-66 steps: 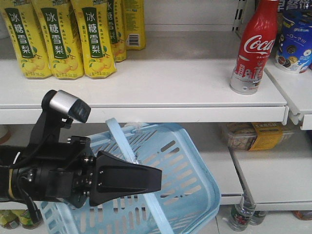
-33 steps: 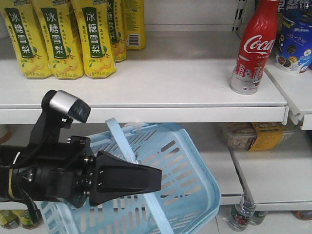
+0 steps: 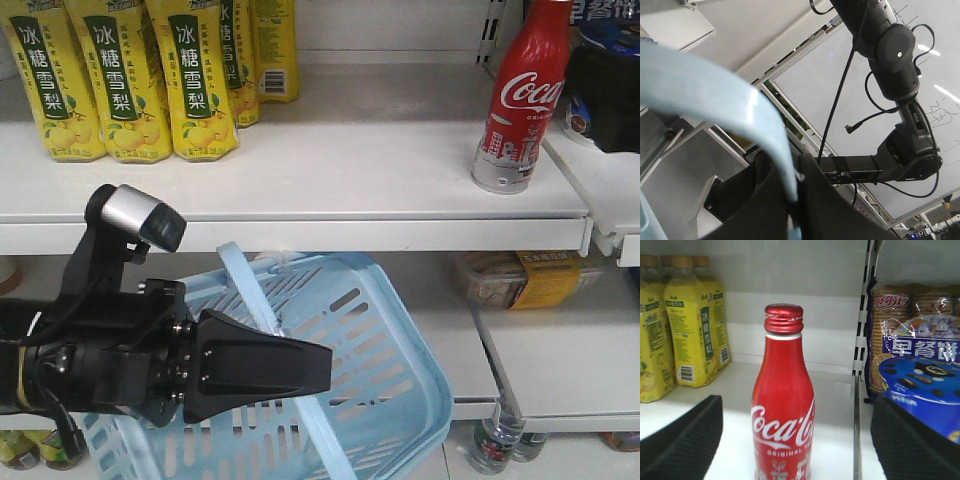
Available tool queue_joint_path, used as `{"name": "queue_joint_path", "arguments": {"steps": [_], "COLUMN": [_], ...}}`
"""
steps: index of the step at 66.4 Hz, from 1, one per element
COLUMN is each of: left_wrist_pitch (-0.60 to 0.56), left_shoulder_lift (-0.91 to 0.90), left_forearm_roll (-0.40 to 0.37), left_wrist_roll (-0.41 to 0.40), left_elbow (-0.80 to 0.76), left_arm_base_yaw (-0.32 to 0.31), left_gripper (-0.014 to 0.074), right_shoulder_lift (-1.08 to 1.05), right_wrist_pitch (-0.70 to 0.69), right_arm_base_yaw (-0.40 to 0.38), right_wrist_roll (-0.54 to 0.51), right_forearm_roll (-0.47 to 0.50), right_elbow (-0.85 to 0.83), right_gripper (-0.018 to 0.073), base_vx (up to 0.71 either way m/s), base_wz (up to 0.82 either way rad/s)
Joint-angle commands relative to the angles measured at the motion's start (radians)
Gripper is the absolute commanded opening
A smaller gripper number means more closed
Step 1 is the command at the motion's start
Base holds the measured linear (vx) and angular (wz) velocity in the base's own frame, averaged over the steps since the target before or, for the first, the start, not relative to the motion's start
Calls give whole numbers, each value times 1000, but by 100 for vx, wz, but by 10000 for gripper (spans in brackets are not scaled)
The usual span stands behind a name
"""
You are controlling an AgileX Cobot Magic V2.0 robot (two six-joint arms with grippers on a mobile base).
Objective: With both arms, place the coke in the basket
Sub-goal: 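Hold the basket with the left gripper while the right arm moves up, then grasp the red Coca-Cola bottle with the right gripper and tip it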
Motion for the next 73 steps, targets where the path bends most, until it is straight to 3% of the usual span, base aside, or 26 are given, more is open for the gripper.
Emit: {"name": "queue_joint_path", "arguments": {"steps": [1, 22, 29, 36, 43, 51, 73], "left_wrist_pitch": [-203, -203, -203, -203, -203, -203, -203], "left_shoulder_lift": [-26, -26, -26, -26, -26, -26, -26], "left_forearm_roll": [-90, -90, -90, -90, -90, -90, -90], "left_wrist_roll": [9, 9, 9, 9, 9, 9, 9], "left_elbow": [-27, -27, -27, -27, -27, -27, -27], "left_arm_base_yaw": [-5, -5, -5, -5, -5, -5, -5], "left_gripper": [-7, -7, -7, -7, -7, -7, -8], "right_shoulder_lift": [64, 234, 259, 259, 253, 226, 18], "right_wrist_pitch": [-96, -90, -70, -77, -67, 40, 368], "right_arm_base_yaw": [6, 16, 16, 16, 16, 16, 16], "right_wrist_roll": [-9, -10, -8, -8, -9, -17, -28], "right_forearm_roll": [8, 10, 14, 43, 64, 60, 69], "right_elbow": [-79, -251, -265, -264, -264, -264, -264], "right_gripper": [581, 579, 529, 392, 189, -17, -6], "base_vx": [0, 0, 0, 0, 0, 0, 0], "base_wz": [0, 0, 0, 0, 0, 0, 0]}}
